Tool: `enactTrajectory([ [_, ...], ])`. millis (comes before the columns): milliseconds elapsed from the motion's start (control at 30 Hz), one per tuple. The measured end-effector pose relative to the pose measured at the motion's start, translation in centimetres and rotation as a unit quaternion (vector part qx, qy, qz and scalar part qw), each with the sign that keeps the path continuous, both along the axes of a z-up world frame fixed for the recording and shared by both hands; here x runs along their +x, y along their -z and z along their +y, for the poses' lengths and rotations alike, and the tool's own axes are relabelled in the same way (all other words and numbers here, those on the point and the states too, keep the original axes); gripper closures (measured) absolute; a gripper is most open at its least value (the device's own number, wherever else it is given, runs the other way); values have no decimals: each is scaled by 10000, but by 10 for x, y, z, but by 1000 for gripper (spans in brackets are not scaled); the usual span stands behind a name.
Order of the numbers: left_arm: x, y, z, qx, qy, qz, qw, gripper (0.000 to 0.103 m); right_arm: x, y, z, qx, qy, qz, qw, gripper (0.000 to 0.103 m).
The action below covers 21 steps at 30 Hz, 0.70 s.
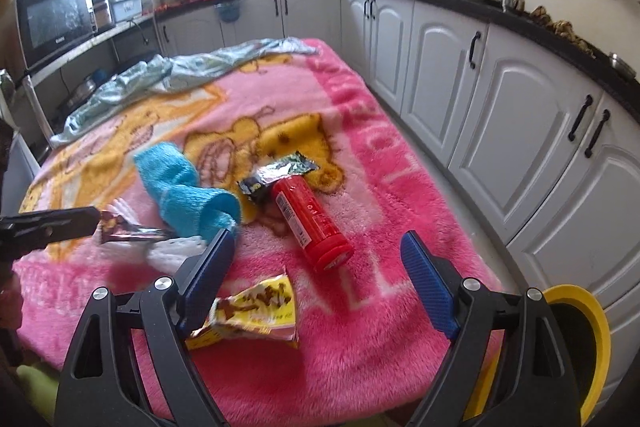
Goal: Collect trash
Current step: 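Grasp the small brown wrapper with the left tool while the right tool grasps the red cylinder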
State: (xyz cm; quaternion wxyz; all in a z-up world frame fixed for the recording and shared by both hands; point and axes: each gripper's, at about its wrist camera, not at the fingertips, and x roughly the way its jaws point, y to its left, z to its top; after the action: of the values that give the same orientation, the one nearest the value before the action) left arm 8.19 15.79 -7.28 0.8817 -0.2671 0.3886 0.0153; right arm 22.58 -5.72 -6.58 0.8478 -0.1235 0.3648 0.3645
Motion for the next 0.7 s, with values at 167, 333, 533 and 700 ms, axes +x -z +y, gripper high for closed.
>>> enactTrajectory([
  [167, 5, 9, -3, -92, 44, 104, 9999, 64, 22, 20, 22, -325, -182, 243, 9990, 31],
  [333, 10, 16, -3, -142, -8, 179, 9997, 74, 38, 41, 41, -548, -322, 509, 9967, 41],
  [533, 13, 20, 2, -197, -122, 200, 9995, 87, 49, 55, 48, -589, -310, 738, 9950, 57],
  [700, 13, 19, 0, -125, -74, 186, 9997, 98, 55, 55, 40, -433, -192, 861, 9952, 72],
])
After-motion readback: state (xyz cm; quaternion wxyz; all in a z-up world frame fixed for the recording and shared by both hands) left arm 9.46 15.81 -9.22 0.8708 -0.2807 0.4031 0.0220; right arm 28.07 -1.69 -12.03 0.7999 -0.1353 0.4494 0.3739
